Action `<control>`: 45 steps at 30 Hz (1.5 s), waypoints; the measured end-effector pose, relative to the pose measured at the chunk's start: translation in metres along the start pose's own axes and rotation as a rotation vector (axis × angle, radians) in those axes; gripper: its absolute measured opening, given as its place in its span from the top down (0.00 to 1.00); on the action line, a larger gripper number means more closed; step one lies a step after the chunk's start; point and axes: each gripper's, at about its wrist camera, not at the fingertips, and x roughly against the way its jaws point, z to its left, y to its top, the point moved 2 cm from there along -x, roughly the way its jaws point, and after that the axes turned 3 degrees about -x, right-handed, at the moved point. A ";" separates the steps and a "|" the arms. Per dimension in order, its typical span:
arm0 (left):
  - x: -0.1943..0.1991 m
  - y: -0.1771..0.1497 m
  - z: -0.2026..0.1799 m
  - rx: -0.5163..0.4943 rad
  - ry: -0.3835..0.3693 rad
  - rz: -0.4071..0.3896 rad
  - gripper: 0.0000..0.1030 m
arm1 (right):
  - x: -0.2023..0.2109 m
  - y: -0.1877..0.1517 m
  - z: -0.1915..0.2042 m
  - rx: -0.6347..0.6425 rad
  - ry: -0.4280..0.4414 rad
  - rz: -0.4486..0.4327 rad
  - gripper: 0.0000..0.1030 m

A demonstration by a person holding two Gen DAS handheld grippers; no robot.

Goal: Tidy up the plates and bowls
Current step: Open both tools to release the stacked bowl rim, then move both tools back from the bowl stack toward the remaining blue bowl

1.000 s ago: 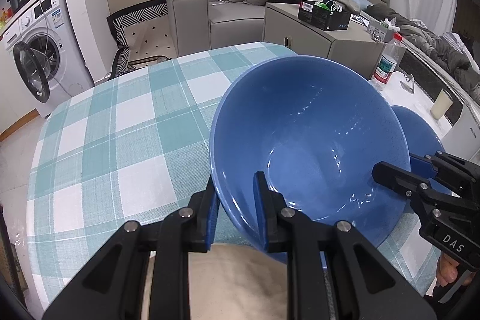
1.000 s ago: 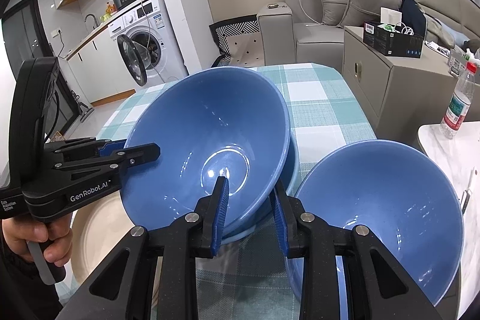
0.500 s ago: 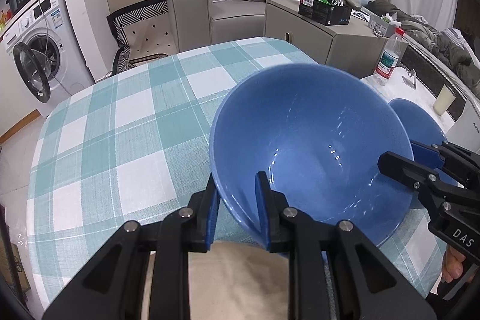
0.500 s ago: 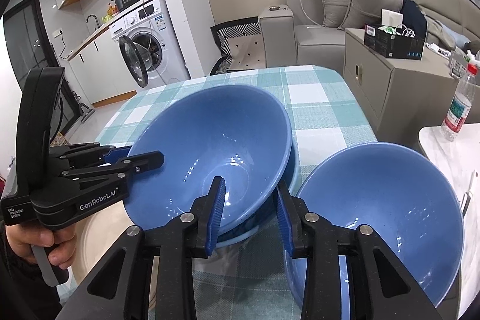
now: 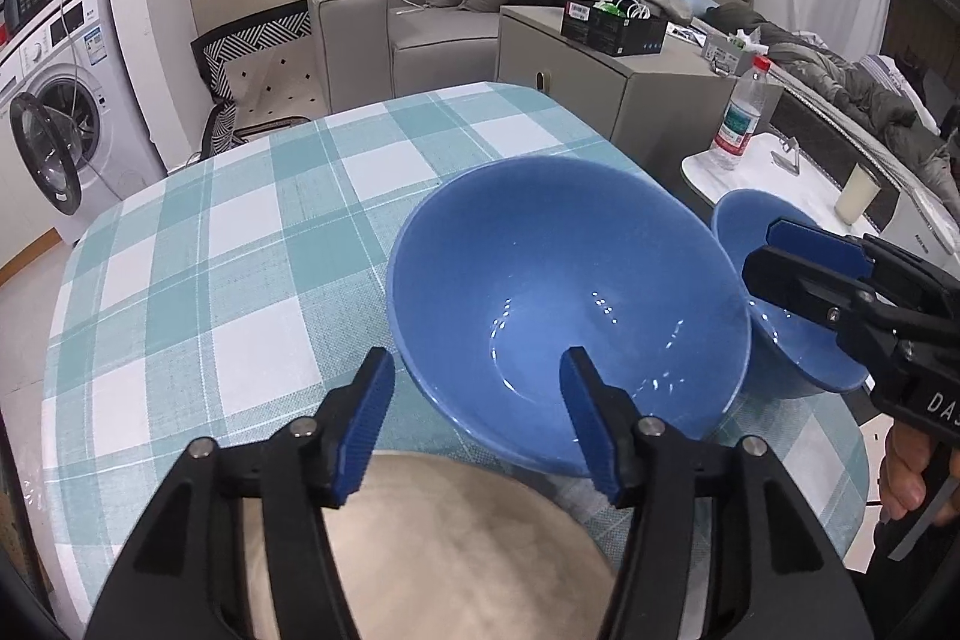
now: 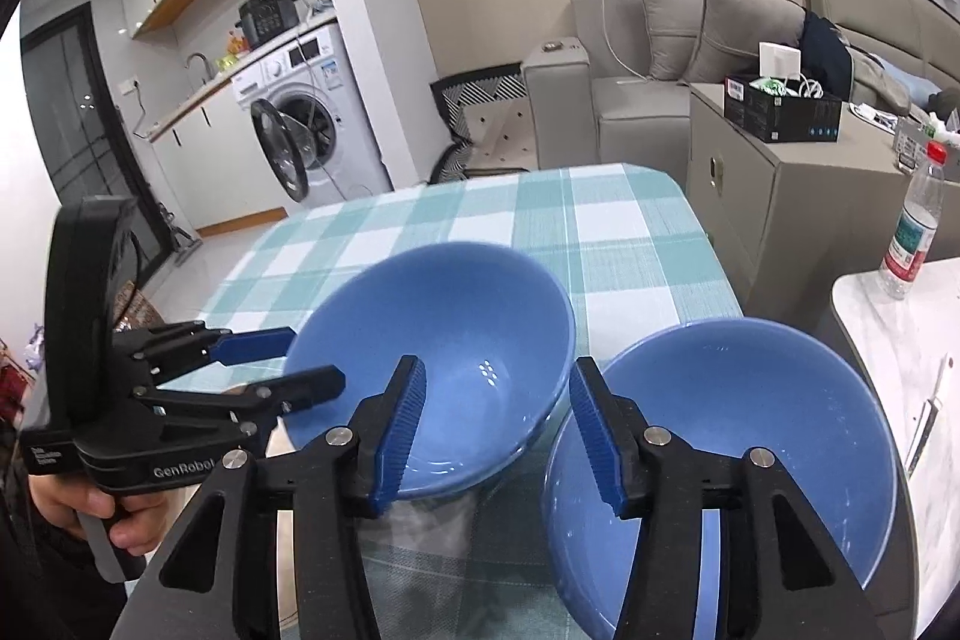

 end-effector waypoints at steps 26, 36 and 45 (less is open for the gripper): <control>0.030 0.001 -0.041 -0.006 -0.003 -0.101 0.00 | 0.063 0.015 -0.025 -0.003 -0.028 -0.088 0.01; 0.031 0.005 -0.068 -0.019 0.001 -0.114 0.00 | 0.095 0.018 -0.051 -0.052 -0.028 -0.114 0.01; 0.027 0.004 -0.089 -0.017 -0.003 -0.113 0.00 | 0.096 0.016 -0.073 -0.073 -0.057 -0.083 0.01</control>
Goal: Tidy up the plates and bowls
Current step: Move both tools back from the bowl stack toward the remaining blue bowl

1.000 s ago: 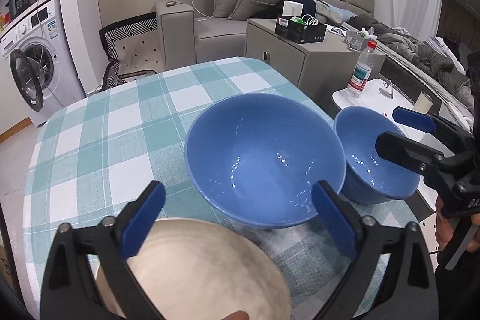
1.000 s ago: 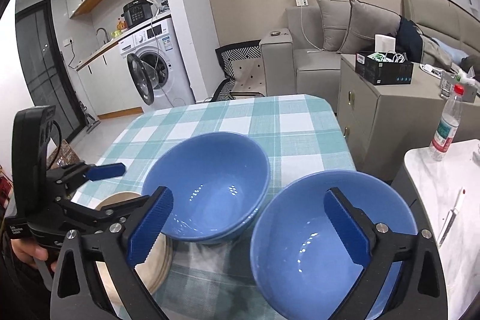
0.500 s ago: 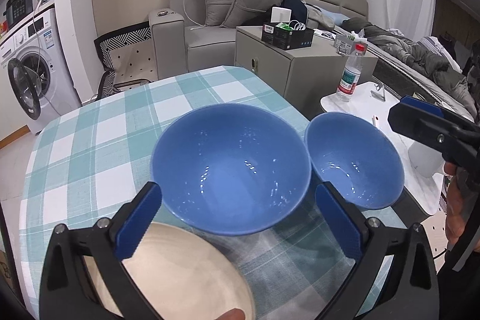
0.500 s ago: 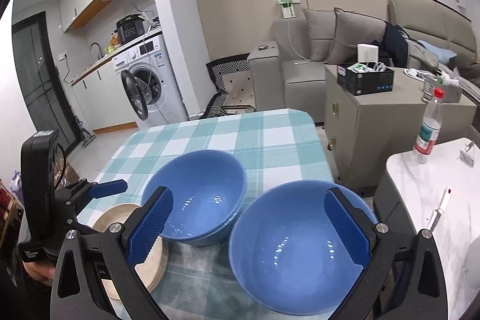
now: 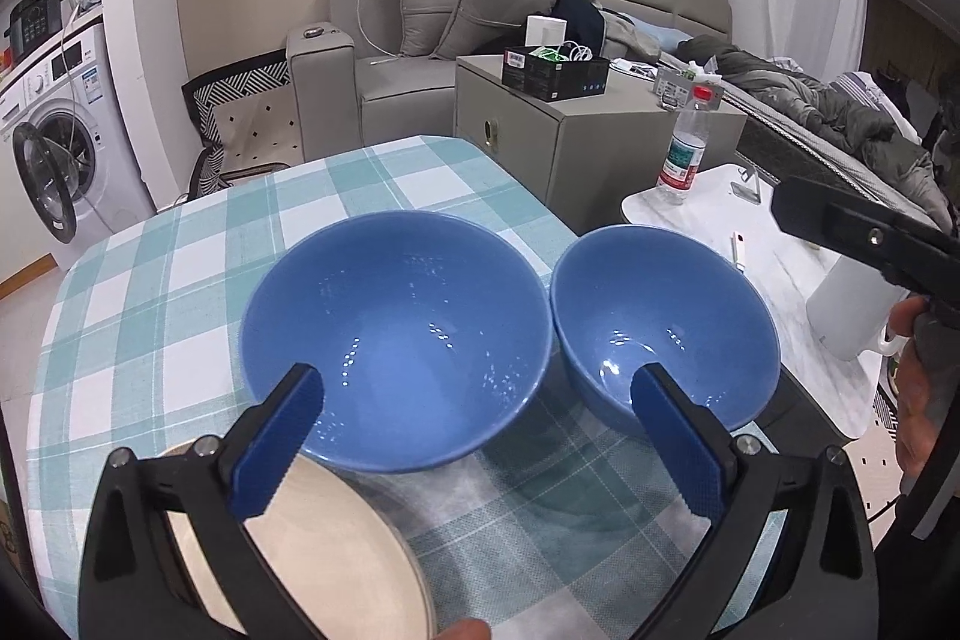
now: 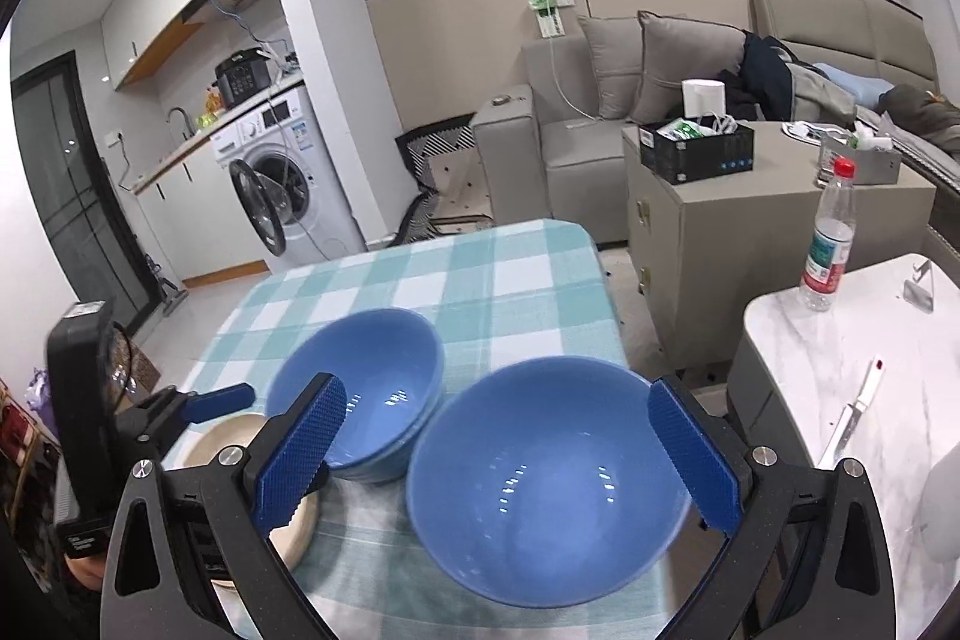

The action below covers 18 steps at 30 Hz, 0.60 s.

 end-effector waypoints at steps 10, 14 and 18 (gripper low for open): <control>-0.006 -0.006 -0.018 -0.013 -0.016 0.010 0.00 | -0.003 -0.002 -0.019 -0.027 -0.012 0.024 0.01; -0.008 -0.007 -0.023 -0.014 -0.025 0.013 0.00 | -0.008 -0.004 -0.030 -0.047 -0.045 0.039 0.01; -0.011 -0.008 -0.028 -0.013 -0.041 0.019 0.00 | -0.014 -0.005 -0.043 -0.069 -0.068 0.050 0.01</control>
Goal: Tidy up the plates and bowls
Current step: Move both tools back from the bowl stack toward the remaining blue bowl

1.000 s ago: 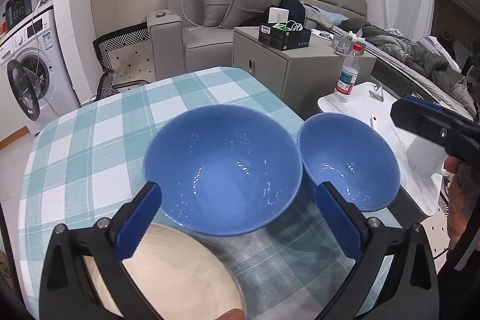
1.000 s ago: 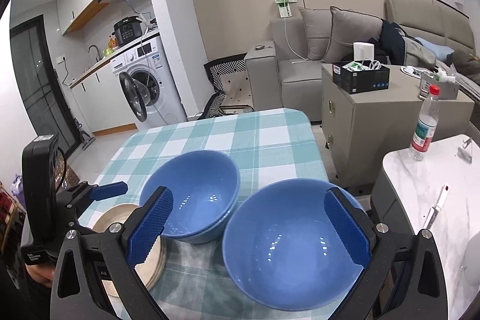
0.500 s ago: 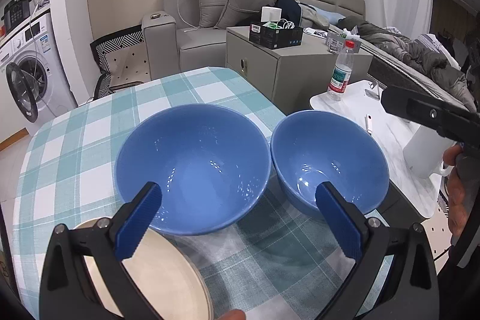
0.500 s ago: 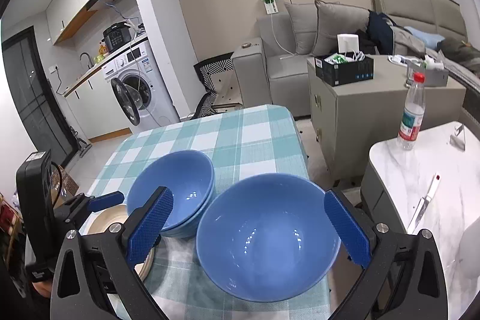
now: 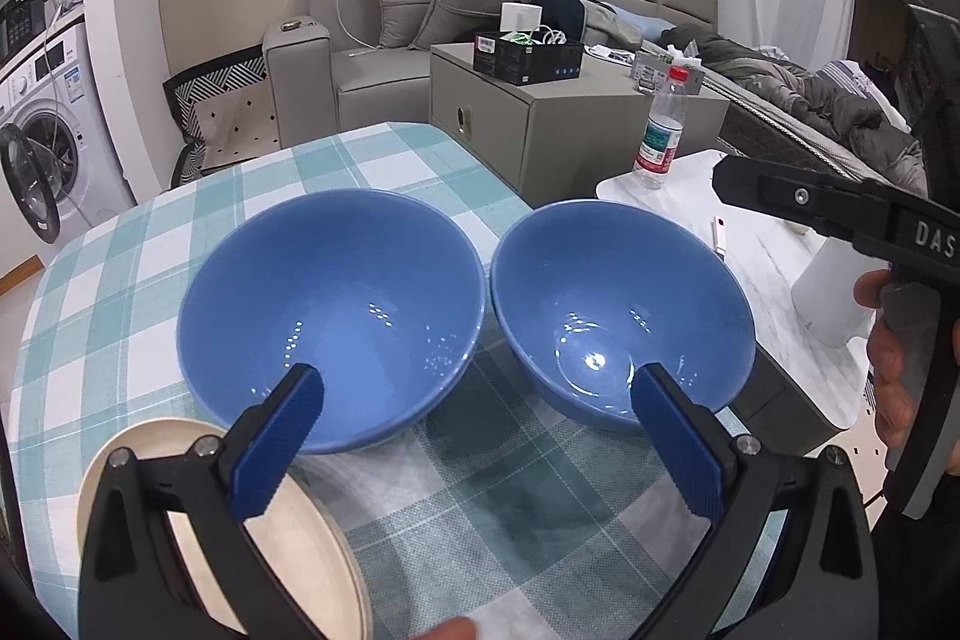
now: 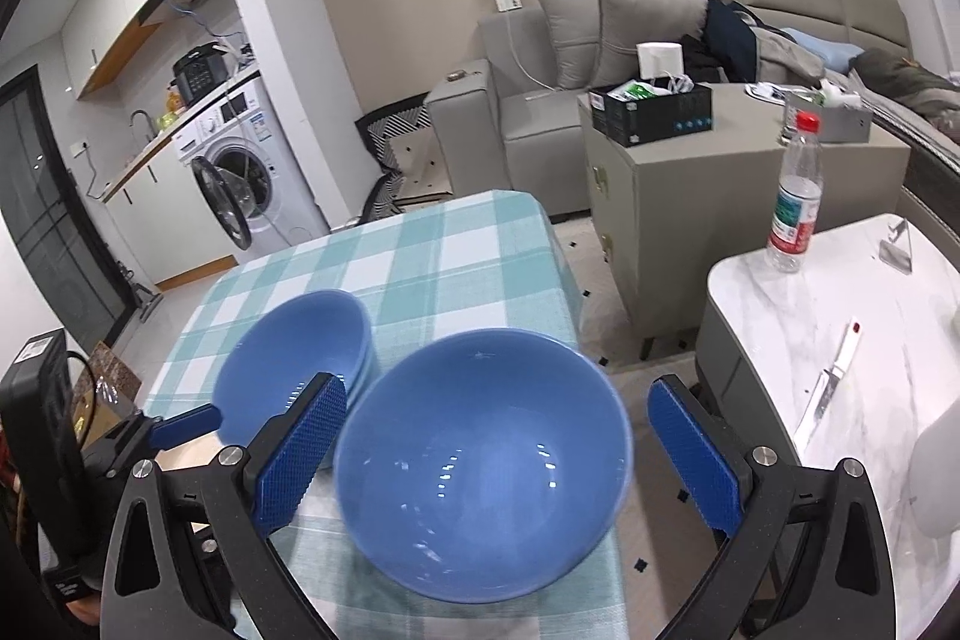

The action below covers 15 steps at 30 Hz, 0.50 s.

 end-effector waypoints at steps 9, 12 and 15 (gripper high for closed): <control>-0.002 -0.007 -0.015 -0.005 -0.080 0.017 0.01 | -0.002 -0.004 -0.030 -0.021 -0.048 0.009 0.01; -0.003 -0.009 -0.021 -0.011 -0.081 0.029 0.06 | -0.003 -0.006 -0.038 -0.029 -0.047 0.013 0.01; -0.005 -0.009 -0.025 -0.001 -0.081 0.031 0.06 | -0.006 -0.008 -0.041 -0.022 -0.050 0.021 0.01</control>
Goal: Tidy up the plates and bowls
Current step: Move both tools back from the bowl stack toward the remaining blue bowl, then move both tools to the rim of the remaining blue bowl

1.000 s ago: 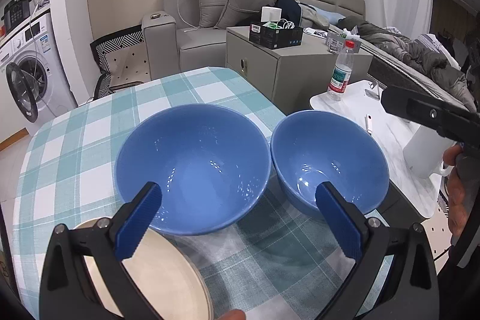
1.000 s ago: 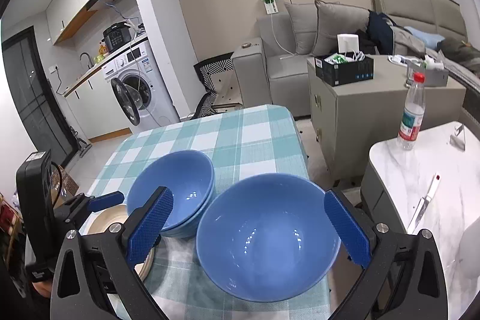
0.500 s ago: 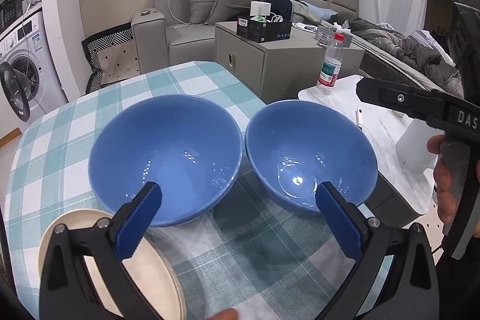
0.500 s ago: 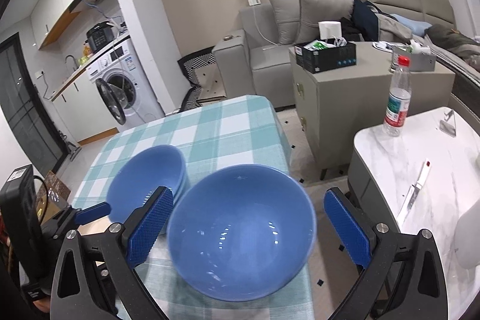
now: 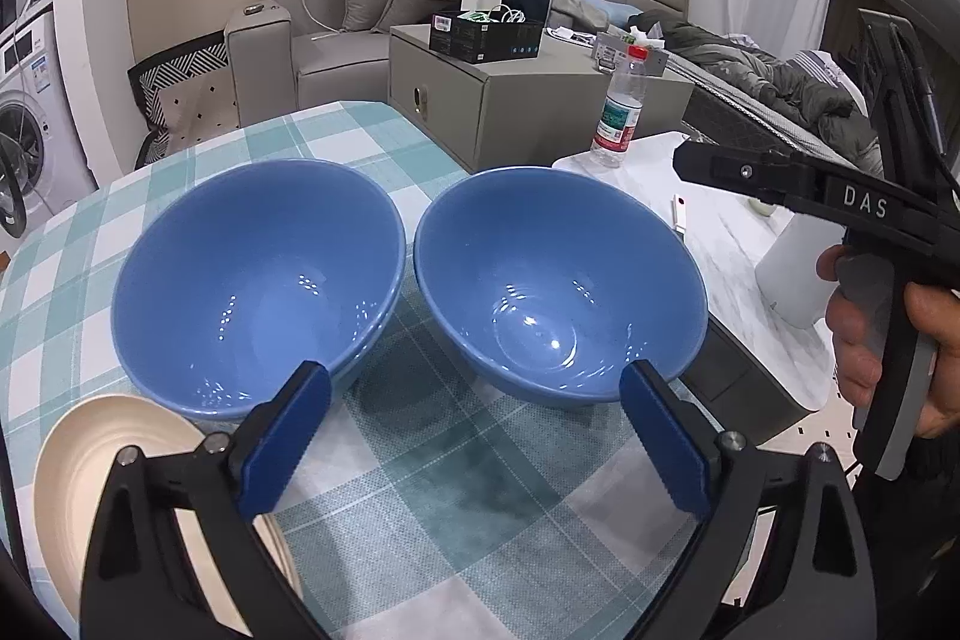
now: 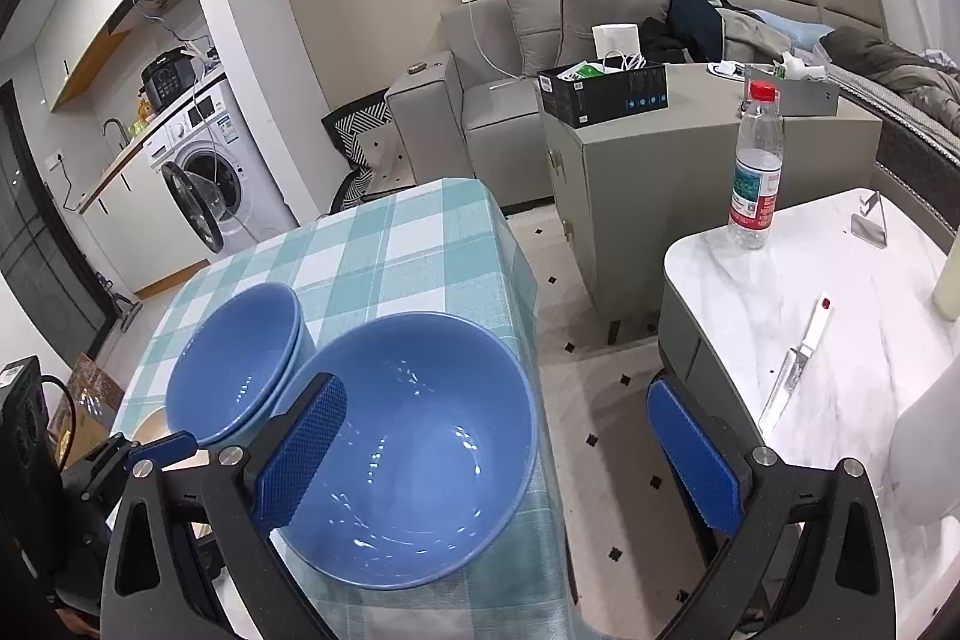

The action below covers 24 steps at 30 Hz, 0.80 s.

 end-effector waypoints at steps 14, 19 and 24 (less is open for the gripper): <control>-0.027 0.001 -0.004 0.069 -0.021 0.057 0.34 | -0.037 -0.011 -0.002 0.031 -0.051 0.086 0.23; -0.032 0.002 -0.004 0.082 -0.023 0.061 0.37 | -0.044 -0.014 -0.005 0.024 -0.048 0.112 0.32; -0.036 0.001 -0.004 0.083 -0.024 0.072 0.38 | -0.047 -0.017 -0.001 0.044 -0.038 0.116 0.34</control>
